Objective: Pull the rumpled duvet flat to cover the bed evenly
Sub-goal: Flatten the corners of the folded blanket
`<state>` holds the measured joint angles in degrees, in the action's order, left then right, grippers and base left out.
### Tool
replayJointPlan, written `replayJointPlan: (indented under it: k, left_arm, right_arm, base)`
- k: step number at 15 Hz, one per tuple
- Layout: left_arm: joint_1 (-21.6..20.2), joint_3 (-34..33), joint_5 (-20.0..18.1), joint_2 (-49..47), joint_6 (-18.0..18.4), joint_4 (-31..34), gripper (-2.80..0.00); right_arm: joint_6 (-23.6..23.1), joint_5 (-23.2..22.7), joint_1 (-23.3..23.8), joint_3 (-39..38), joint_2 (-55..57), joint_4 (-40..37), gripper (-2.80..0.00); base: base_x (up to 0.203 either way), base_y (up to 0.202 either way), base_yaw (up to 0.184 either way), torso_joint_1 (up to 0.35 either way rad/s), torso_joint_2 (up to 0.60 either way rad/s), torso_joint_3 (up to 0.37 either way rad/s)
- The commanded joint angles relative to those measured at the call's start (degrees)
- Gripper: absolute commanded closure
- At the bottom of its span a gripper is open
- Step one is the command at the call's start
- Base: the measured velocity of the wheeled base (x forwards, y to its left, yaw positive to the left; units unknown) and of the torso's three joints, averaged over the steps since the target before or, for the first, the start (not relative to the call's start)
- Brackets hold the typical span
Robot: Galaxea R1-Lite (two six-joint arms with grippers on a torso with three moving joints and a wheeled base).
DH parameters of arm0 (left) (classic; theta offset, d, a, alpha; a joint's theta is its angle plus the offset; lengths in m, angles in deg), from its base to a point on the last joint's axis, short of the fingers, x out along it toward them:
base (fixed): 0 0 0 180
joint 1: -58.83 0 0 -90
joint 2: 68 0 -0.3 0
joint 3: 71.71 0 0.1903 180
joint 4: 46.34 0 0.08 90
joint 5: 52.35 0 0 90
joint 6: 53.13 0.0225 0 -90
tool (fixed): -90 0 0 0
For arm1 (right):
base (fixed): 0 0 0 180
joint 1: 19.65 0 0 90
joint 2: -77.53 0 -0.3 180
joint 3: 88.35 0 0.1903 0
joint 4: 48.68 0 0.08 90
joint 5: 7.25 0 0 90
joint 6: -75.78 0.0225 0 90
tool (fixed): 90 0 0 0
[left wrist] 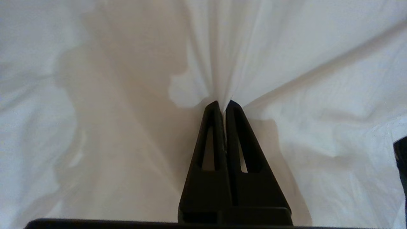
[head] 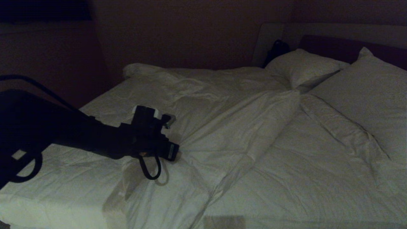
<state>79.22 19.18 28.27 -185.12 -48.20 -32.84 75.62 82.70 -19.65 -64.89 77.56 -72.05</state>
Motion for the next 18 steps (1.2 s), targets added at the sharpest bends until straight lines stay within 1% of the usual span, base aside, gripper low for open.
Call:
replayJointPlan:
  k: [1,2,4,5,7,9,11,13,14,16,18]
  left_arm:
    - [-2.10,-5.10,-0.02,4.50,0.03,-2.10,0.00]
    - [-3.12,-8.37,-0.03,6.08,0.08,-3.34,0.00]
    - [-6.70,-16.76,-0.18,11.22,0.20,-7.72,0.00]
    - [-8.36,-18.66,-0.32,12.74,0.25,-10.02,0.00]
    - [-9.10,-19.51,-0.38,13.42,0.26,-10.81,0.00]
    - [-11.58,-25.15,-0.43,18.60,0.16,-12.07,0.00]
    - [-14.17,-29.98,-0.58,21.68,-0.03,-14.45,0.00]
    - [-14.55,-31.75,-0.41,22.32,-0.13,-16.18,0.00]
    - [-14.62,-34.47,-0.25,22.68,-0.20,-17.27,0.00]
    - [-14.67,-38.88,-0.08,23.17,-1.57,-19.71,0.00]
    - [-14.63,-41.69,-0.09,23.50,-2.60,-21.79,0.00]
  right_arm:
    - [-0.02,-0.04,0.00,-0.01,0.06,0.00,0.00]
    - [-0.02,-0.04,-0.03,-0.01,0.06,0.00,0.00]
    - [-0.02,-0.04,0.00,-0.01,-0.02,0.00,0.00]
    - [-0.02,-0.04,0.00,-0.01,-0.02,0.00,0.00]
    - [-0.02,-0.04,0.00,-0.01,0.05,0.00,0.00]
    - [-0.02,-0.04,-0.09,-0.01,0.06,0.00,0.00]
    - [-0.02,-0.04,0.00,-0.01,0.06,0.00,0.00]
    - [-0.02,-0.04,0.00,-0.01,0.06,0.00,0.00]
    - [-0.02,-0.04,-0.09,-0.01,0.06,0.00,0.00]
    - [-0.02,-0.04,0.00,-0.01,-0.02,0.00,0.00]
    - [-0.02,-0.04,-0.08,-0.01,0.06,0.00,0.00]
  base:
    - [0.000,0.000,0.000,0.000,0.00,0.000]
    - [0.000,0.000,0.000,0.000,0.00,0.000]
    - [0.000,0.000,0.000,0.000,0.00,0.000]
    - [0.000,0.000,0.000,0.000,0.00,0.000]
    - [0.000,0.000,0.000,0.000,0.00,0.000]
    - [0.000,0.000,0.000,0.000,0.00,0.000]
    - [0.000,0.000,0.000,0.000,0.00,0.000]
    - [0.000,0.000,0.000,0.000,0.00,0.000]
    - [0.000,0.000,0.000,0.000,0.00,0.000]
    - [0.000,0.000,0.000,0.000,0.00,0.000]
    - [0.000,0.000,0.000,0.000,0.00,0.000]
